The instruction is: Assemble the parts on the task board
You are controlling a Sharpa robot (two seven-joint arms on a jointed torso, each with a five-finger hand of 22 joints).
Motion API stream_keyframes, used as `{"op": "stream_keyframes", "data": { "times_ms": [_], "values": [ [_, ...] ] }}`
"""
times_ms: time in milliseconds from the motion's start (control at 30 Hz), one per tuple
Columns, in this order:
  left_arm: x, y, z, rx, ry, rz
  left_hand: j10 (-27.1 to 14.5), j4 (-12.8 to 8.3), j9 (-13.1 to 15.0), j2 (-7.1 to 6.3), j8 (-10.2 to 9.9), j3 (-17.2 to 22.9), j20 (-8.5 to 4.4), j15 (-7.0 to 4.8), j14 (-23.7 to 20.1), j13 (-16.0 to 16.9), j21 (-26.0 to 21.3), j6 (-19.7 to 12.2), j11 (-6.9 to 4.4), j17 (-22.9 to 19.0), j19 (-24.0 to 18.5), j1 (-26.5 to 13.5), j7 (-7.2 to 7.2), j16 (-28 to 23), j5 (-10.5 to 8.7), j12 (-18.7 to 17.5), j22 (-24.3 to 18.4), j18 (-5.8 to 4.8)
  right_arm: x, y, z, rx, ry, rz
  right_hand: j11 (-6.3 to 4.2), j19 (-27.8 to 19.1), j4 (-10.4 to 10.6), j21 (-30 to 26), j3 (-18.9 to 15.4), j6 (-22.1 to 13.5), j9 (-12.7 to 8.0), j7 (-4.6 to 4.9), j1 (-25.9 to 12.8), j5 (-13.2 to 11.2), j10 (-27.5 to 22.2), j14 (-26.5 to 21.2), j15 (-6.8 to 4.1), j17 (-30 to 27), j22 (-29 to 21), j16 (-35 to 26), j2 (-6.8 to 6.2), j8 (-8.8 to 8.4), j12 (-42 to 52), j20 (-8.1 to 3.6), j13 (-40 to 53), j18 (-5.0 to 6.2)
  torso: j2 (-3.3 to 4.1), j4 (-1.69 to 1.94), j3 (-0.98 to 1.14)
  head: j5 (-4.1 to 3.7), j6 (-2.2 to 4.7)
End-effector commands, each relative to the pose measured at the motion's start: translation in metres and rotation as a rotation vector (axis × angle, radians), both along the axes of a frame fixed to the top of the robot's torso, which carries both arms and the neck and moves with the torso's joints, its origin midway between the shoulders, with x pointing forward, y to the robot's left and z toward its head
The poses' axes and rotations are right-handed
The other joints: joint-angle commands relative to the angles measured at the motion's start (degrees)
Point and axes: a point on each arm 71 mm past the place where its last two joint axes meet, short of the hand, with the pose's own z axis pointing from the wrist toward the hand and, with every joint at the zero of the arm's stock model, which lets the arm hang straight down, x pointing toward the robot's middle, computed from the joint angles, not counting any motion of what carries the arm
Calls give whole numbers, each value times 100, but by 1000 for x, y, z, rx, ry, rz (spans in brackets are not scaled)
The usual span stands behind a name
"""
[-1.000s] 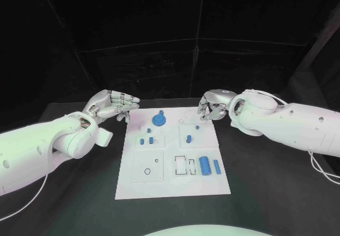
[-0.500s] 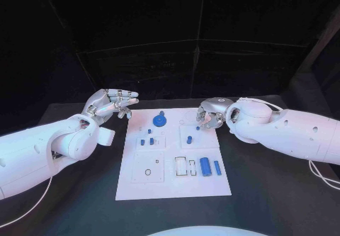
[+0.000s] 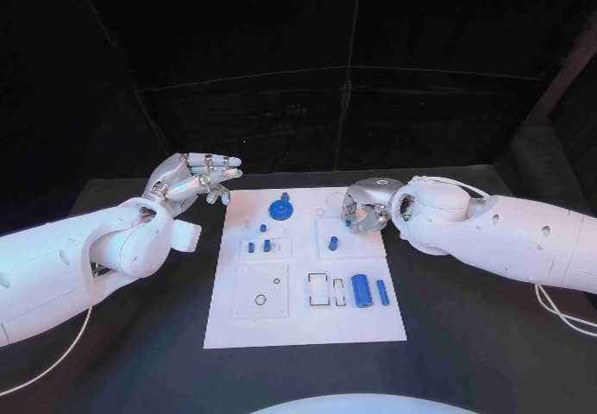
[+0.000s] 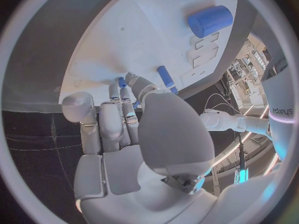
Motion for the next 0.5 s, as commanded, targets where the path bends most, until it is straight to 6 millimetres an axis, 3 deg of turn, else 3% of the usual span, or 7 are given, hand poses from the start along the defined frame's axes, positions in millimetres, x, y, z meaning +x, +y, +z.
{"op": "stream_keyframes", "data": {
  "times_ms": [33,500],
  "values": [
    [0,1,1,-12,-9,3,25,-3,-8,52,23,-30,7,-2,-52,10,-20,31,2,-4,-52,-10,-2,-36,-17,19,-9,118,0,1,-2,-12,21,6,0,57,0,37,95,79,10,4,64,17,62,130,42,15,16,45,9,-37,-24,-3,-51,77,-2,0,1,0,-7],
    [2,3,0,-7,2,5,16,-6,-10,52,24,-46,8,-1,-81,11,-36,31,5,-64,-62,-9,0,-70,-18,32,-17,118,3,6,-9,-16,46,6,-44,99,-17,88,552,309,16,-26,-5,-152,285,136,1,67,80,117,105,-95,-48,-40,-280,68,-2,1,-2,-14,-31]
  ]
}}
